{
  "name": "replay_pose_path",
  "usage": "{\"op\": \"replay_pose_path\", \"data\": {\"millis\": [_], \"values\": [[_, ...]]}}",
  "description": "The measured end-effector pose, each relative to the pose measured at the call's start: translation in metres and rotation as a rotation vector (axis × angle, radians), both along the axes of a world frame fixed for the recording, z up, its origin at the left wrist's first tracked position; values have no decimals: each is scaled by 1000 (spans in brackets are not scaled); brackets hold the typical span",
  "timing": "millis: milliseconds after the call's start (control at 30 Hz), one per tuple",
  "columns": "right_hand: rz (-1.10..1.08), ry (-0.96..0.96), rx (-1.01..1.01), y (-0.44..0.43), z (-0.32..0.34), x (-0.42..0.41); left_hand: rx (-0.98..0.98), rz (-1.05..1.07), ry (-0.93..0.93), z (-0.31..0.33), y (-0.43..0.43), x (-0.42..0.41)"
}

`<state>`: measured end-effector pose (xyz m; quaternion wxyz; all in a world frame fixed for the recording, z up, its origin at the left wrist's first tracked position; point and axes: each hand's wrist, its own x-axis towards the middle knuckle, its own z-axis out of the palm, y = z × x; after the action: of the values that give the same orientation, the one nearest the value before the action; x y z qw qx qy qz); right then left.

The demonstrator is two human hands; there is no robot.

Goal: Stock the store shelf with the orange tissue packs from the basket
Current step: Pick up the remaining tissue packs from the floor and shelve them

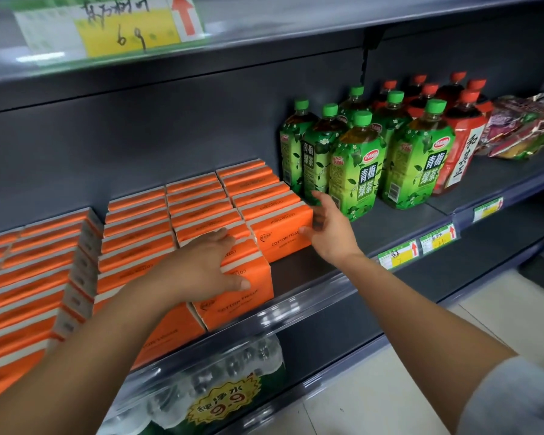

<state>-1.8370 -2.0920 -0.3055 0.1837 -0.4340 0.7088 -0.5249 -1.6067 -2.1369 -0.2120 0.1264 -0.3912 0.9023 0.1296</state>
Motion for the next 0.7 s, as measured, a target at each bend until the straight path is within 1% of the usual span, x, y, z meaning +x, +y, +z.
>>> {"op": "replay_pose_path", "data": {"millis": [133,167,233,300,367,433,500,633,700], "values": [[-66,101,44,18,-2,4,-27,-6,5,1,5,-5],[-94,167,59,27,-1,4,-40,-15,9,1,8,-8],[-158,371,77,48,-1,5,-85,-42,14,2,18,-15],[-210,583,99,72,-2,6,-167,-74,23,1,30,-24],[-242,725,145,97,-10,4,-272,-116,34,-2,45,-38],[-267,771,177,124,-21,2,-353,-171,59,-7,64,-53],[-284,777,233,154,-31,2,-361,-222,87,-14,90,-70],[-285,717,333,219,-64,5,-275,-311,112,-42,145,-98],[-273,691,395,254,-86,13,-223,-361,91,-59,176,-109]]}}
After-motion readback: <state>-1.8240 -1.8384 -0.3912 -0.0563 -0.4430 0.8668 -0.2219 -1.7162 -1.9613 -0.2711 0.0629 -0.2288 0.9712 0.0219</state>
